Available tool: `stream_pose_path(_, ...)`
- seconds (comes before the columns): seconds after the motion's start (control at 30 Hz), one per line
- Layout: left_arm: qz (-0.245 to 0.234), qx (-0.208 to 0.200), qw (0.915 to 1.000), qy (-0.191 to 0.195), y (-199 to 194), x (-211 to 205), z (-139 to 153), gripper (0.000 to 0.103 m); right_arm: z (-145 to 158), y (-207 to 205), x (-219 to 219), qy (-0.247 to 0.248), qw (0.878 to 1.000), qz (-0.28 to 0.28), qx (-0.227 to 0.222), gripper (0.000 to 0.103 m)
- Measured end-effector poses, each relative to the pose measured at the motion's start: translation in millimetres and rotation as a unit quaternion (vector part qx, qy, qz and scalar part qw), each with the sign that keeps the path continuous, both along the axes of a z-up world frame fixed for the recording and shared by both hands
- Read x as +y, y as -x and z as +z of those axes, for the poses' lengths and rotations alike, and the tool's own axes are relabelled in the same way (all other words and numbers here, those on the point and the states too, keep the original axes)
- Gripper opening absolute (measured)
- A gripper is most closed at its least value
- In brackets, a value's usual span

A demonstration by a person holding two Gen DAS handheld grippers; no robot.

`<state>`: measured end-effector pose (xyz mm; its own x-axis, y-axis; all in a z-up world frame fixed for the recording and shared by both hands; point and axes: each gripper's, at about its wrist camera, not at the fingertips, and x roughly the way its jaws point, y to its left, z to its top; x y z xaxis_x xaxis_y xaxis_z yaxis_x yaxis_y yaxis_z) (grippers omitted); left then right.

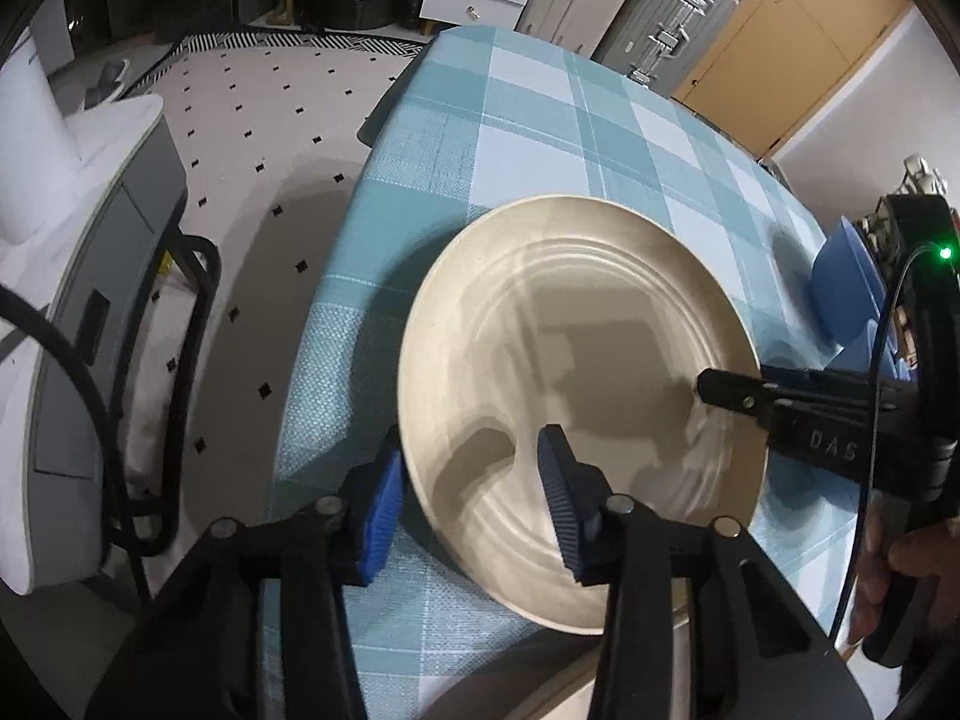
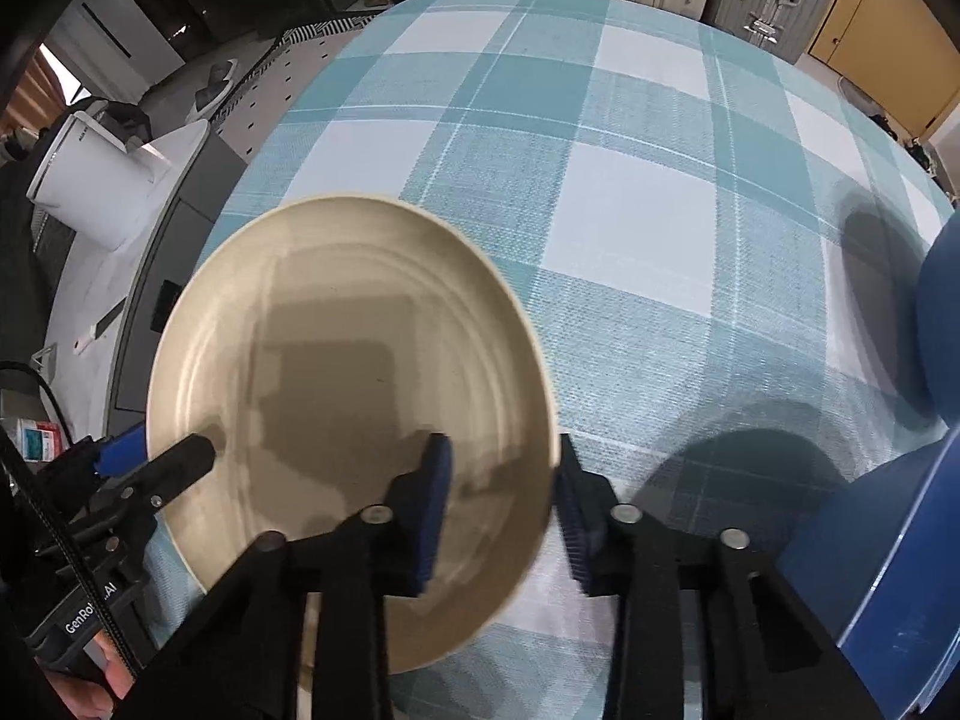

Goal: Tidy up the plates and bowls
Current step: 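Grip the opposite rim of the cream plates with the right gripper while the left gripper holds, then lift the stacked cream plates with both grippers and carry them over the remaining plate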

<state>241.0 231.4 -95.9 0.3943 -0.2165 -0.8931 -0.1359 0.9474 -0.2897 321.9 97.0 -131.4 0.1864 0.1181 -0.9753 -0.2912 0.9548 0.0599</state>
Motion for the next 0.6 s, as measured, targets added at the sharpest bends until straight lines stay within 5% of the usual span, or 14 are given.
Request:
stream_pose_path(0.17,0.004,-0.002,0.9999,0.015,0.5,5.5,0.1,0.038,-0.3,1.6,-3.1,0.004,1.0,-0.003,-0.014,0.017)
stream_pose_path(0.6,-0.019,-0.005,0.9986,-0.048,5.9,2.1,0.5,0.014,6.0,1.0,-6.1,-0.009,0.999,-0.002,-0.031,0.015)
